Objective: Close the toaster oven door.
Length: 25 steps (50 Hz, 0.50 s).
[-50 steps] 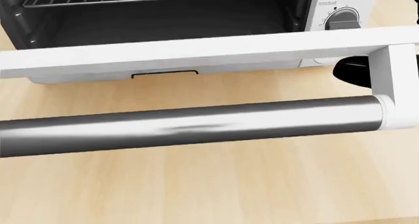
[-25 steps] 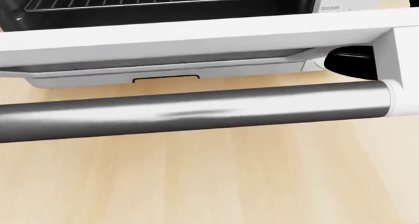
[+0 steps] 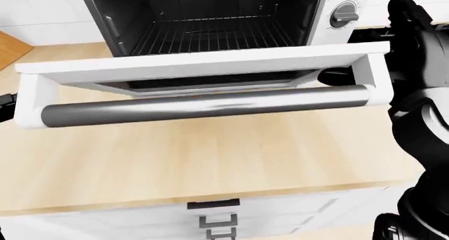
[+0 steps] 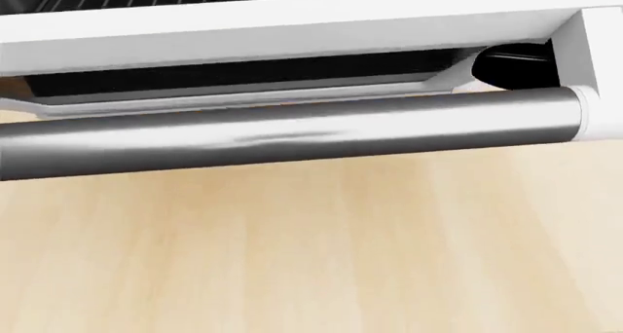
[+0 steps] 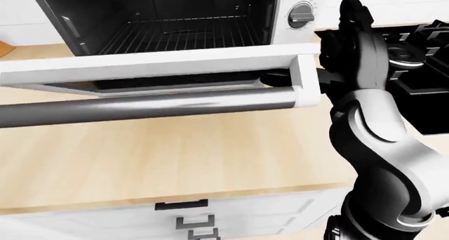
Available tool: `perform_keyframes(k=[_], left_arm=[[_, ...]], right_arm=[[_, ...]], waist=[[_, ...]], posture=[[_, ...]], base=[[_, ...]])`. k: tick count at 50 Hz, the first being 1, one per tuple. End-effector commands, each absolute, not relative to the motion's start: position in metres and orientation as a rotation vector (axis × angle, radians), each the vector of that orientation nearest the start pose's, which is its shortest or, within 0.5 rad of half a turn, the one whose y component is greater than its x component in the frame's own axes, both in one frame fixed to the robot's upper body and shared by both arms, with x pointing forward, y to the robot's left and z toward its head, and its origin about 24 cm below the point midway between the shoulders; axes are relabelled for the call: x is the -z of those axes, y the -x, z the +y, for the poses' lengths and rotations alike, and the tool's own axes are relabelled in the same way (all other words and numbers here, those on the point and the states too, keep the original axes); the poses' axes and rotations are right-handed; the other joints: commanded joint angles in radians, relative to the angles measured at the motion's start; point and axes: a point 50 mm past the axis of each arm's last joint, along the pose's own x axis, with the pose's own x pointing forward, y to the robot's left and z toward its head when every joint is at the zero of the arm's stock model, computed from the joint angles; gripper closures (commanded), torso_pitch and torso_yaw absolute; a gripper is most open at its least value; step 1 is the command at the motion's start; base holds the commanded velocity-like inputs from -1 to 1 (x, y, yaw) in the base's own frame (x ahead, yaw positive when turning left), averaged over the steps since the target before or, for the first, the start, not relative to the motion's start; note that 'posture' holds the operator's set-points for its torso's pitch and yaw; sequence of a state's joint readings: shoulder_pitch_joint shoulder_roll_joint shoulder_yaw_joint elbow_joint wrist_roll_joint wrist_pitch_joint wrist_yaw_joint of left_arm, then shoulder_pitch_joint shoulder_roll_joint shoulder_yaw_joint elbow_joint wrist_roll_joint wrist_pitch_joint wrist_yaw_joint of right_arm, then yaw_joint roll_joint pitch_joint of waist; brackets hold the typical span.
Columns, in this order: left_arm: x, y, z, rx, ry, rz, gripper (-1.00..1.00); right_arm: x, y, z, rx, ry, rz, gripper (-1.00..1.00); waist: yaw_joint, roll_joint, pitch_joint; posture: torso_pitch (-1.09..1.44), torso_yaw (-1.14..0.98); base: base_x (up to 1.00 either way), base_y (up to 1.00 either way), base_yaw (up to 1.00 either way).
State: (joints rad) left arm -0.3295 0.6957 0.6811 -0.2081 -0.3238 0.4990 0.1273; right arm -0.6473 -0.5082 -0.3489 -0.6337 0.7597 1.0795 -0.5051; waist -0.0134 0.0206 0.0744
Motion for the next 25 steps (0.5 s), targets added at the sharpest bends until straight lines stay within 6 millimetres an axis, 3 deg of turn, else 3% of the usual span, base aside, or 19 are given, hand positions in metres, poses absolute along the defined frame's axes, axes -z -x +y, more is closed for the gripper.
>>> perform_keyframes(k=[1,25], left_arm=[[-0.272,-0.222,0.359,-0.653,-0.205,-0.445,-1.0],[-0.251,-0.227,0.335,-0.555,-0.208,-0.362,-1.0]], right_arm=[[-0.304,-0.25,-0.197,0.102,-0.051,-0.389,-1.0],[-0.321,-0.268,-0.193,0.094,-0.012,-0.393,-1.0]], waist=[[0.006,-0.004,-0.029],[0.005,-0.002,-0.03]], posture=[[0.0,0.0],[0.0,0.0]], base=[[0.0,0.0,0.0],[0.0,0.0,0.0]])
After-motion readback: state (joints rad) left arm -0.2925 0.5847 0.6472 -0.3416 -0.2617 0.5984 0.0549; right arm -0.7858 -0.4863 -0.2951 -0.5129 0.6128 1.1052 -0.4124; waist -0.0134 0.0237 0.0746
